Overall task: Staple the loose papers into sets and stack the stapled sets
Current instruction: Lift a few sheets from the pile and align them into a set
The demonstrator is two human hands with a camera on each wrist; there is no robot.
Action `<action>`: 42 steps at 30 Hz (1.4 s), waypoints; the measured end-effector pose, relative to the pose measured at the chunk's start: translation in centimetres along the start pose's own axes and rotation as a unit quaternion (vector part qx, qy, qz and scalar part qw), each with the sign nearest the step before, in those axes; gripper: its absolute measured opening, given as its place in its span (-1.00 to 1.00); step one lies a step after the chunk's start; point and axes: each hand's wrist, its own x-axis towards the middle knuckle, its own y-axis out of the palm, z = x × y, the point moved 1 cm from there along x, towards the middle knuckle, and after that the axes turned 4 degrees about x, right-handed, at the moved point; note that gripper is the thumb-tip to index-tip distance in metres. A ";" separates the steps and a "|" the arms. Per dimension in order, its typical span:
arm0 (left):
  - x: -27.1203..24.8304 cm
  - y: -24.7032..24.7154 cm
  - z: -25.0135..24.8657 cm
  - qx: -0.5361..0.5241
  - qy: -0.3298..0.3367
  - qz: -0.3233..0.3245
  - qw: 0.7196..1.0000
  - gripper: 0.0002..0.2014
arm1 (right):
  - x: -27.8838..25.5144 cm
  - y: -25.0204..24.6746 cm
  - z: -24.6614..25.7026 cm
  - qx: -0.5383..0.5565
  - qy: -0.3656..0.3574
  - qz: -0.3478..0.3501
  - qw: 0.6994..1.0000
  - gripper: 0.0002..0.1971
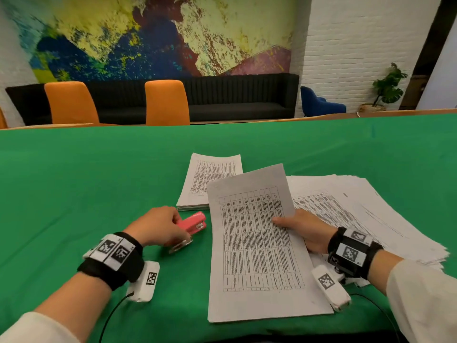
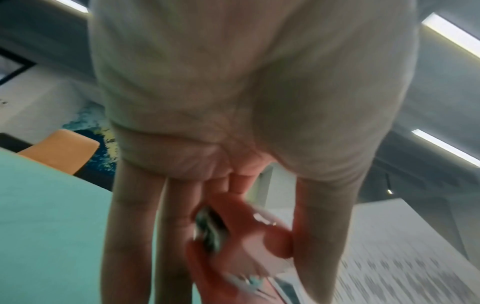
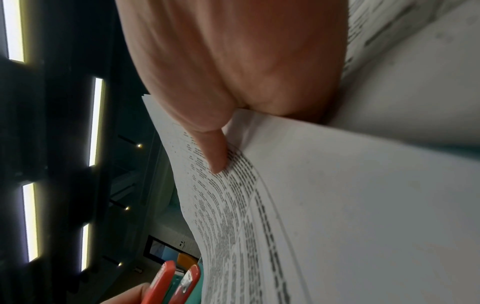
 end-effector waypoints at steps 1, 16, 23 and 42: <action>0.0 -0.4 0.2 -0.026 -0.002 -0.005 1.000 -0.69 | 0.0 0.0 0.0 -0.003 0.001 -0.002 1.000 -0.65; -1.9 -1.9 -0.8 -0.434 0.085 -0.110 0.890 -0.41 | -2.7 2.3 6.0 -0.011 -0.179 0.030 0.983 -0.70; -3.4 -5.2 -9.2 -0.570 0.187 -0.344 0.722 -0.67 | -4.9 5.9 13.0 0.002 -0.363 -0.014 0.932 -0.84; -1.7 0.1 -7.1 -0.562 0.151 -0.285 0.762 -0.72 | -1.8 5.8 6.5 0.002 -0.337 -0.095 0.937 -0.83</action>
